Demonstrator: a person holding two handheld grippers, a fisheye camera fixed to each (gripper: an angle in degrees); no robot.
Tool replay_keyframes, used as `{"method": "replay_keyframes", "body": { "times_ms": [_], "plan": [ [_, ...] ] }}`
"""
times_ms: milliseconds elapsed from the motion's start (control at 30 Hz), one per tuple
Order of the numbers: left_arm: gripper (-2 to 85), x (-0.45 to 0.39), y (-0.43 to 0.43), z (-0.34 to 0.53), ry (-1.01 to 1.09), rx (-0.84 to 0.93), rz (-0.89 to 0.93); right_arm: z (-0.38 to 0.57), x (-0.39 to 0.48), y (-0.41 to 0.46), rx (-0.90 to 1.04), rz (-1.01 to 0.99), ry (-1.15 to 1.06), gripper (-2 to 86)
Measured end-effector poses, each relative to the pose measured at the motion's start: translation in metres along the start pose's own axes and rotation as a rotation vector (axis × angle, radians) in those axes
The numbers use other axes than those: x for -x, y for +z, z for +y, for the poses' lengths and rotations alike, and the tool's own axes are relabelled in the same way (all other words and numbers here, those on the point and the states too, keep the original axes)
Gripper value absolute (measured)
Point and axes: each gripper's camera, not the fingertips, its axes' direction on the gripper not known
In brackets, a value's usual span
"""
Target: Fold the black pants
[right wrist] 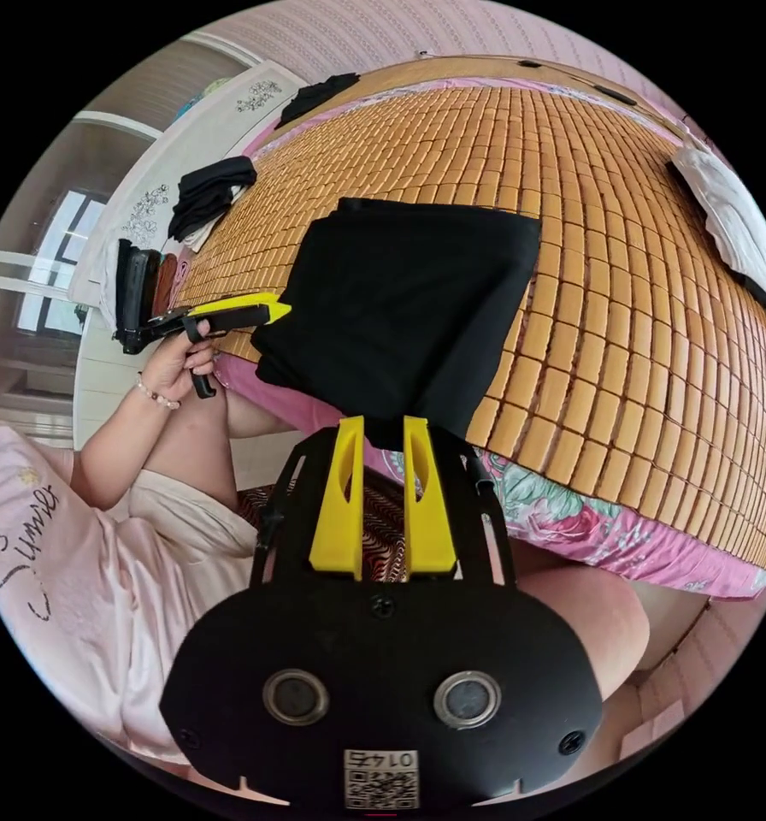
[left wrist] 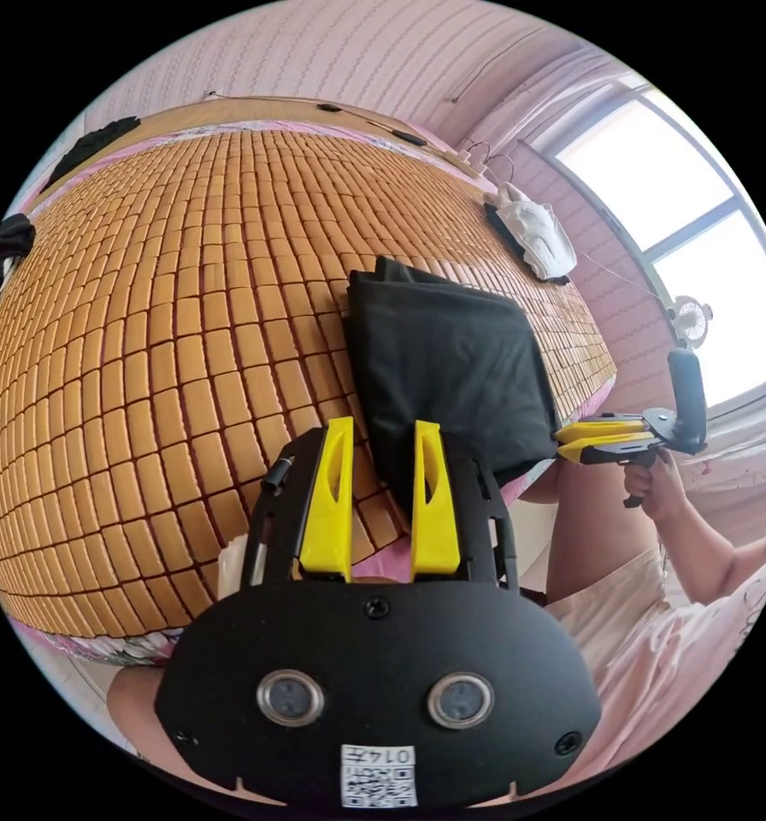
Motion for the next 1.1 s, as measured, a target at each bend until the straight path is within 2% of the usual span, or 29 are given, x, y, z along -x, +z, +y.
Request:
{"method": "replay_keyframes", "body": {
  "times_ms": [67, 200, 300, 333, 400, 500, 733, 833, 967, 1033, 1100],
  "plan": [
    [10.7, 0.005, -0.006, 0.002, -0.013, -0.009, 0.02, -0.001, 0.001, -0.016, -0.075, -0.008, 0.006, 11.5],
    [11.8, 0.013, -0.02, 0.003, -0.04, -0.135, 0.086, -0.009, -0.02, -0.017, -0.233, 0.081, 0.104, 15.7],
    [13.4, 0.02, -0.01, -0.001, -0.078, -0.128, 0.079, -0.025, -0.034, 0.022, -0.205, -0.012, 0.132, 16.7],
    [12.7, 0.023, 0.0, -0.003, -0.082, -0.079, 0.09, -0.026, -0.031, 0.029, -0.209, 0.0, 0.126, 16.5],
    [12.0, 0.023, 0.001, 0.001, -0.069, -0.092, 0.065, -0.027, -0.011, 0.049, -0.25, 0.134, 0.099, 14.6],
    [10.4, 0.019, -0.003, 0.007, -0.035, -0.07, 0.004, -0.027, 0.008, 0.065, -0.244, 0.217, 0.094, 13.9],
    [7.1, 0.031, -0.013, 0.035, -0.081, -0.09, 0.074, -0.02, 0.036, 0.086, -0.215, 0.236, 0.06, 10.4],
    [4.7, 0.033, -0.022, 0.048, -0.083, -0.1, 0.106, -0.015, 0.056, 0.1, -0.19, 0.302, 0.052, 7.5],
    [4.1, 0.044, -0.037, 0.068, -0.127, -0.106, 0.111, -0.019, 0.081, 0.09, -0.21, 0.202, 0.008, 3.5],
    [4.0, 0.059, -0.054, 0.089, -0.191, -0.164, 0.117, -0.03, 0.104, 0.076, -0.248, 0.108, -0.075, 2.8],
    [3.9, 0.072, -0.071, 0.106, -0.25, -0.244, 0.12, -0.061, 0.158, 0.058, -0.281, -0.015, -0.252, 2.3]
  ]
}}
